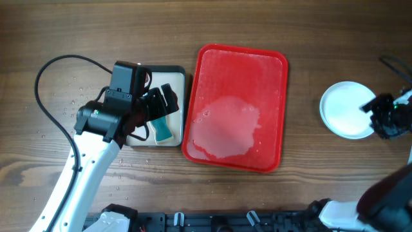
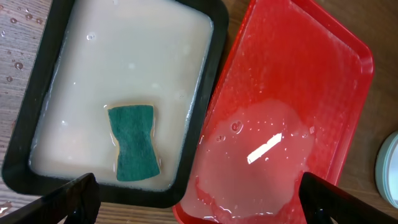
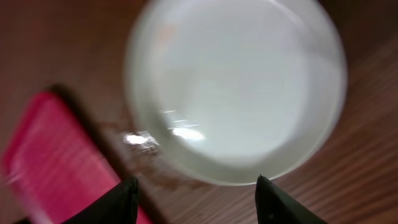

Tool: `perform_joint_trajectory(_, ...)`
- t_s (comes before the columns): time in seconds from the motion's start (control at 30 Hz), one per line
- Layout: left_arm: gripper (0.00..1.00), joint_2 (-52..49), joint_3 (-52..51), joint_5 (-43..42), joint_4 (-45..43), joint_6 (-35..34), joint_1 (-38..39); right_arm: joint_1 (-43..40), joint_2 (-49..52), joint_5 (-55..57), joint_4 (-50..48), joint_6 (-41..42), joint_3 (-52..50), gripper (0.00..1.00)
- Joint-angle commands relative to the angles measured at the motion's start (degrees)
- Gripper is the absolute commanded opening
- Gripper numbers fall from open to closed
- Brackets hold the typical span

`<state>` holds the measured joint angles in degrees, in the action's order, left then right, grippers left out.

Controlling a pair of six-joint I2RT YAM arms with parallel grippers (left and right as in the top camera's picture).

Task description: Clean dirty plates on tray and stack at the side

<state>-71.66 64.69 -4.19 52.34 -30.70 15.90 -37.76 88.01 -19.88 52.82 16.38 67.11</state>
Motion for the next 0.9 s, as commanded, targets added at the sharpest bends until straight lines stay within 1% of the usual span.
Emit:
perform_joint_trajectory(0.0,1.00,0.3,0.7,-0.3,-0.2,0.1,0.0,6.6,-15.3,-16.9,1.3,-4.8,1.3,0.62)
perform_joint_trajectory(0.07,1.00,0.3,0.7,-0.3,-0.2,0.1,0.0,12.2,-22.4,-18.4,1.8,-5.9,1.3,0.62)
perform_joint_trajectory(0.13,1.00,0.3,0.7,-0.3,-0.2,0.1,0.0,22.0,-31.5,-18.7,2.0,-5.9,1.3,0.63)
perform_joint_trajectory(0.17,1.00,0.3,0.7,-0.3,-0.2,0.1,0.0,26.9,-35.5,-18.7,2.1,-5.7,1.3,0.70)
perform_joint_trajectory(0.2,1.00,0.3,0.7,-0.3,-0.2,0.1,0.0,30.5,-38.6,-18.5,2.1,-5.7,1.3,1.00)
perform_joint_trajectory(0.27,1.00,0.3,0.7,-0.3,-0.2,0.1,0.0,35.2,-43.4,-18.6,2.1,-5.5,1.3,1.00)
perform_joint_trajectory(0.33,1.00,0.3,0.7,-0.3,-0.2,0.1,0.0,37.2,-47.1,-18.7,2.1,0.6,1.3,1.00)
perform_joint_trajectory(0.43,1.00,0.3,0.7,-0.3,-0.2,0.1,0.0,37.2,-48.5,-18.6,2.1,11.5,1.3,1.00)
perform_joint_trajectory(0.47,1.00,0.3,0.7,-0.3,-0.2,0.1,0.0,37.2,-48.5,-18.5,2.2,12.3,1.2,1.00)
perform_joint_trajectory(0.53,1.00,0.3,0.7,-0.3,-0.2,0.1,0.0,37.2,-48.5,-12.4,1.7,12.1,1.2,1.00)
perform_joint_trajectory(0.6,1.00,0.3,0.7,-0.3,-0.2,0.1,0.0,40.4,-48.7,-2.3,-0.6,11.1,1.0,1.00)
perform_joint_trajectory(0.63,1.00,0.3,0.7,-0.3,-0.2,0.1,0.0,41.5,-48.8,0.2,-2.3,8.7,0.4,0.99)
perform_joint_trajectory(0.7,1.00,0.3,0.7,-0.3,-0.2,0.1,0.0,42.5,-49.6,1.0,-7.3,1.0,-1.9,1.00)
perform_joint_trajectory(0.77,1.00,0.3,0.7,-0.3,-0.2,0.1,0.0,42.5,-53.3,1.4,-15.1,-5.6,-9.3,1.00)
perform_joint_trajectory(0.87,1.00,0.3,0.7,-0.3,-0.2,0.1,0.0,42.5,-60.6,6.1,-22.6,-5.7,-23.5,1.00)
